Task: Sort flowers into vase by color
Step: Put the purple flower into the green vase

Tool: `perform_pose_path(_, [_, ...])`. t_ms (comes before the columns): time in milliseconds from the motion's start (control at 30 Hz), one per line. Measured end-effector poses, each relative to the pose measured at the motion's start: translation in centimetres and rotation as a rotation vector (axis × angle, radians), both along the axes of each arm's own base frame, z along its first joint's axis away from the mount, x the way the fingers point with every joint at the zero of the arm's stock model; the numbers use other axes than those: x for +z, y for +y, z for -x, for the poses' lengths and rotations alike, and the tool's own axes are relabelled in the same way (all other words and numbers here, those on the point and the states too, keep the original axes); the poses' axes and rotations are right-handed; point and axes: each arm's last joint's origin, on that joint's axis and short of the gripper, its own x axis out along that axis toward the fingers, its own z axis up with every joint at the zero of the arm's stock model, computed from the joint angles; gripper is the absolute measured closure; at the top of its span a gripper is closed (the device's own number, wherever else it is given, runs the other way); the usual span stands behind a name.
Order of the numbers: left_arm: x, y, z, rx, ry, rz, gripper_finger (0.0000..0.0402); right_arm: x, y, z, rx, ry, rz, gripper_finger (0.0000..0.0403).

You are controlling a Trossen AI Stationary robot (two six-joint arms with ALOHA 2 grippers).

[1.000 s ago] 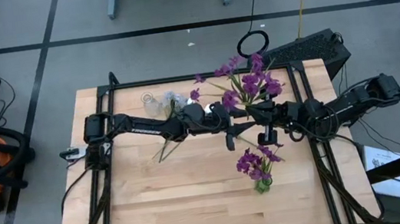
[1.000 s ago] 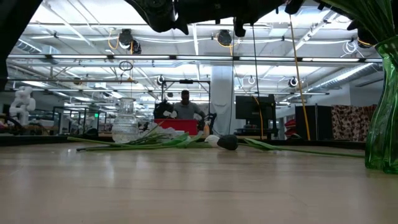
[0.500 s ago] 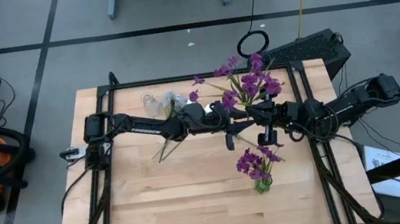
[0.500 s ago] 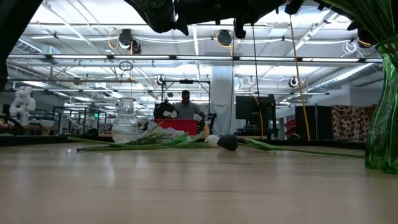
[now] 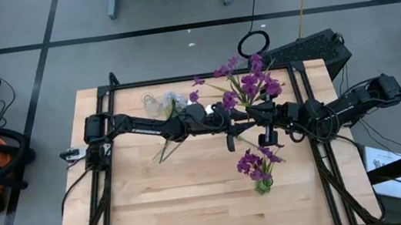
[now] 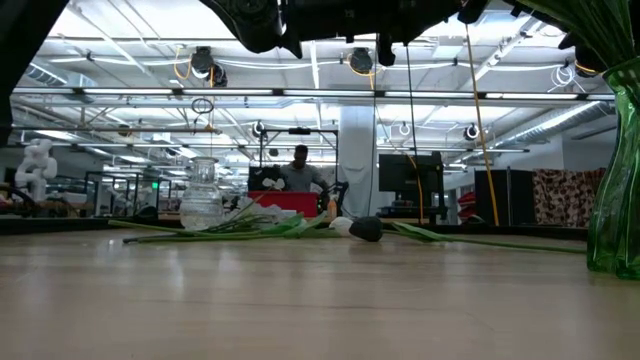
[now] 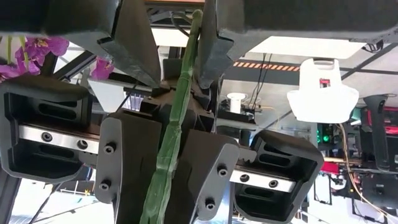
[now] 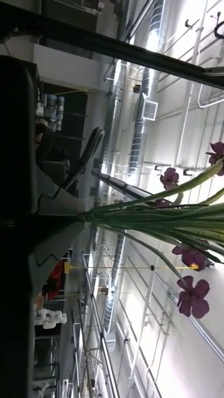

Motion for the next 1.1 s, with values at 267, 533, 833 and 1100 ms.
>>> perform_pose_path(267, [0.0, 0.0, 0.0, 0.001, 0.002, 0.000, 0.0321, 0.0, 0.0, 0.0, 0.000, 0.002, 0.000, 0.0403])
perform_pose_path(533, [-0.1, 0.0, 0.0, 0.007, 0.019, 0.002, 0.0391, -0.1, 0.0, -0.1, -0.002, 0.010, -0.001, 0.0403])
perform_pose_path(833, [1.0, 0.0, 1.0, 0.020, 0.134, -0.004, 0.0387, -0.2, 0.0, -0.1, 0.012, 0.033, -0.043, 0.0381])
perform_pose_path(1100, [1.9, 0.0, 2.7, 0.034, 0.310, -0.021, 0.0387, -0.1, 0.2, 0.5, 0.074, 0.131, -0.120, 0.0274])
